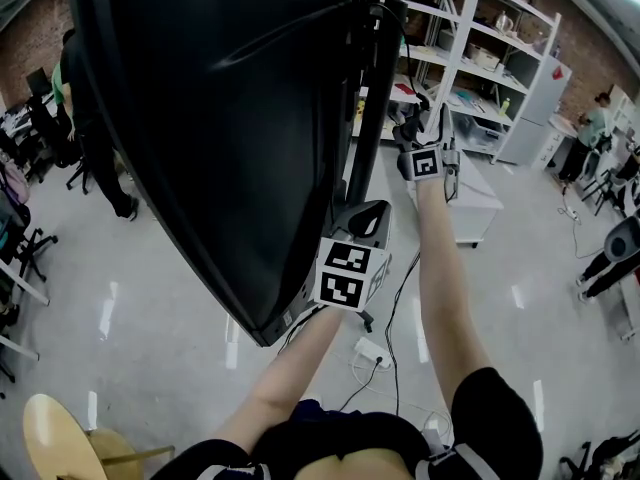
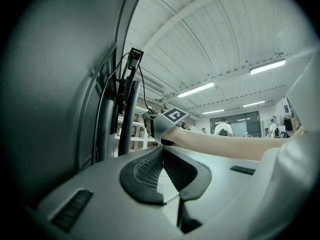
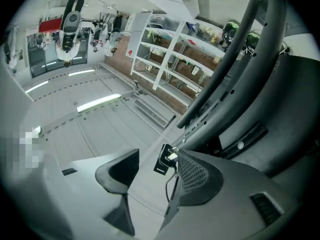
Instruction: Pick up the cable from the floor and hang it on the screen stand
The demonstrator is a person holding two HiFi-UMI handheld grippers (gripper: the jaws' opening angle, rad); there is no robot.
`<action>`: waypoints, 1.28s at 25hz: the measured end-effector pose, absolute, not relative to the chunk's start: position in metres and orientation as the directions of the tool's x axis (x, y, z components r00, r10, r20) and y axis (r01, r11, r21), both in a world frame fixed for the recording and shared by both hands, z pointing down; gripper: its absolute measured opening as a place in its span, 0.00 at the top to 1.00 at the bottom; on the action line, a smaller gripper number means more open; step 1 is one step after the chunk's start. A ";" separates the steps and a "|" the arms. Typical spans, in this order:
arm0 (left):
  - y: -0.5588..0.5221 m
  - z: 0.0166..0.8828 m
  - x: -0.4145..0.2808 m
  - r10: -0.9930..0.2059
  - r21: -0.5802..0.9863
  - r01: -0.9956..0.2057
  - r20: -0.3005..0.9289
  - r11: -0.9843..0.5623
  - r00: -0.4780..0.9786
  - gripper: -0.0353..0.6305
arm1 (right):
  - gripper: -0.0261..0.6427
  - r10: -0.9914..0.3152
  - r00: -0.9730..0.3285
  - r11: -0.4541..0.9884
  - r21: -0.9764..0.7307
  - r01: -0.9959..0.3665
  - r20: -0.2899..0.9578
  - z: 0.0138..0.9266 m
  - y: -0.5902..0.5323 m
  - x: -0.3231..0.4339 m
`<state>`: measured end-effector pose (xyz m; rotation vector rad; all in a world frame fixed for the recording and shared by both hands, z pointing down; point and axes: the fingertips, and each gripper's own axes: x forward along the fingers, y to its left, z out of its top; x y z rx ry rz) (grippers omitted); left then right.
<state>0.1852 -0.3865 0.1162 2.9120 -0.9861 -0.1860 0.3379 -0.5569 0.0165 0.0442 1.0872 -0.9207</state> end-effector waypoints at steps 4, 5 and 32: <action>-0.387 0.120 0.185 -0.610 0.101 -0.602 -0.087 -0.792 0.787 0.94 | 0.57 -0.603 0.102 0.627 -0.391 0.673 -0.791 0.023 -0.552 0.333; -0.386 0.120 0.185 -0.610 0.102 -0.602 -0.086 -0.792 0.787 0.94 | 0.56 -0.610 0.084 0.615 -0.404 0.677 -0.788 0.026 -0.552 0.330; -0.327 0.125 0.181 -0.586 0.094 -0.579 -0.103 -0.810 0.804 0.94 | 0.77 -0.822 -0.200 0.550 -0.653 -0.520 -0.533 0.098 -0.372 0.336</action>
